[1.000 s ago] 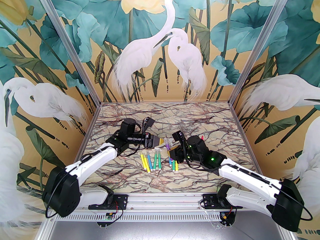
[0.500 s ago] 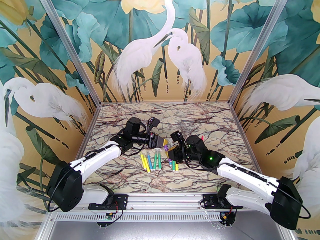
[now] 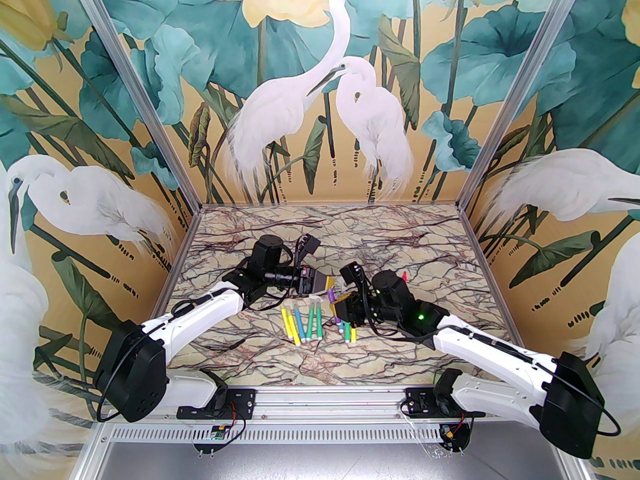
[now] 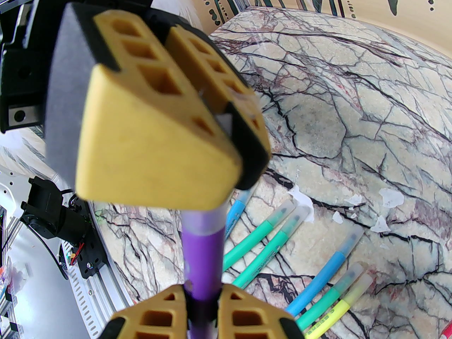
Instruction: Open the pen caps
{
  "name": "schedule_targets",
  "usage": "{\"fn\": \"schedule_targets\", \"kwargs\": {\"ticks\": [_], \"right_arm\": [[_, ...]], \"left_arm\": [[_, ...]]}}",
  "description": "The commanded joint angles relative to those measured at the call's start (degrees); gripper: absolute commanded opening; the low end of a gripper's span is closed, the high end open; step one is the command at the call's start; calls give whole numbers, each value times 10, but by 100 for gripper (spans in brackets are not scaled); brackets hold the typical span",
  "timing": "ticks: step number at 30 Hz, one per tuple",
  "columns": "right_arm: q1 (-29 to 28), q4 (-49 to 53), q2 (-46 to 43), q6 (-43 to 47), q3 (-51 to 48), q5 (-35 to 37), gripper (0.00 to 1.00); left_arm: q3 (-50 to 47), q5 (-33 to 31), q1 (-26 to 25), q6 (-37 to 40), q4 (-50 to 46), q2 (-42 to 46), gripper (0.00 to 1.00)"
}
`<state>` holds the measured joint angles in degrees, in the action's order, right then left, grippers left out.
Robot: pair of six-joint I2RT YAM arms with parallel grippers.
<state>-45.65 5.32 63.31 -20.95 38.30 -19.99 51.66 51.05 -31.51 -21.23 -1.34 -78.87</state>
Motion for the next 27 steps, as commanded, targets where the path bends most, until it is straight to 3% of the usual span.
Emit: {"fn": "schedule_targets", "kwargs": {"ticks": [1,8,12,19,27], "right_arm": [[1,-14,-8,-1,6,3,13],[1,-7,-6,-1,3,14,37],[1,-18,2,-4,1,11,46],[1,-48,36,-12,6,0,47],[1,-65,54,-14,12,-11,37]], "left_arm": [[7,10,-5,-4,13,-1,12],[7,1,-5,-11,13,2,7],[11,1,-5,-24,19,2,6],[4,6,-5,-54,55,2,4],[-2,5,-5,-65,72,-4,2]]}}
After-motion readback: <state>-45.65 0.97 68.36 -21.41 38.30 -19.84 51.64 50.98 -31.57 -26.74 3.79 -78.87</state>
